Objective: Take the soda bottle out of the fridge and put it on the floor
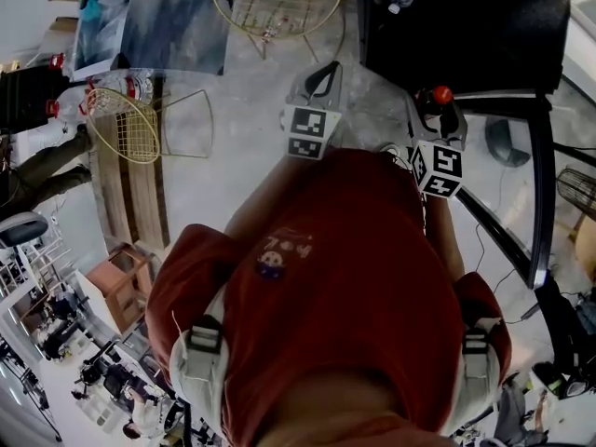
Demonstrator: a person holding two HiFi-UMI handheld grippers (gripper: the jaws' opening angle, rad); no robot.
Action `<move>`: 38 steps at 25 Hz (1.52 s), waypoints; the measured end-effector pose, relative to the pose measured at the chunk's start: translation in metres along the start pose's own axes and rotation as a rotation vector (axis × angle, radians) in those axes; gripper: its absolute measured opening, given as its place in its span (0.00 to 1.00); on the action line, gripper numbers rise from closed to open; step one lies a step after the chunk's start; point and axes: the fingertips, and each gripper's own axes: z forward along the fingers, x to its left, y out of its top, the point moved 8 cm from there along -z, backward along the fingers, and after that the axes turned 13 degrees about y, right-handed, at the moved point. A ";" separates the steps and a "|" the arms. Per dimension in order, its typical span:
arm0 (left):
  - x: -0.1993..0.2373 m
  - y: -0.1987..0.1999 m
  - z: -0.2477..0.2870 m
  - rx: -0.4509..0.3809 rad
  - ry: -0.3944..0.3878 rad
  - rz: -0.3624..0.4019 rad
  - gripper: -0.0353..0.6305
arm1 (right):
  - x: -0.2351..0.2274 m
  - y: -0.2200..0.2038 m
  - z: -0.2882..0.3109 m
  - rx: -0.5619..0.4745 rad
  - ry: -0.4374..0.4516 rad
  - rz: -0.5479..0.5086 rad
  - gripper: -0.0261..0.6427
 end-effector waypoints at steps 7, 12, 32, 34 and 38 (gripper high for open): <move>-0.023 -0.010 -0.012 0.025 0.074 -0.003 0.05 | -0.013 -0.017 -0.013 0.032 0.066 -0.029 0.49; -0.047 -0.026 -0.023 0.049 0.117 -0.037 0.05 | -0.025 -0.048 -0.018 0.076 0.122 -0.034 0.49; 0.019 -0.140 -0.106 0.149 0.190 -0.122 0.05 | 0.087 -0.123 0.022 0.245 0.248 -0.026 0.49; 0.042 -0.158 -0.121 0.157 0.196 -0.126 0.05 | 0.113 -0.131 0.041 0.253 0.258 -0.030 0.49; 0.078 -0.203 -0.156 0.182 0.248 -0.181 0.05 | 0.164 -0.155 0.066 0.293 0.302 -0.042 0.49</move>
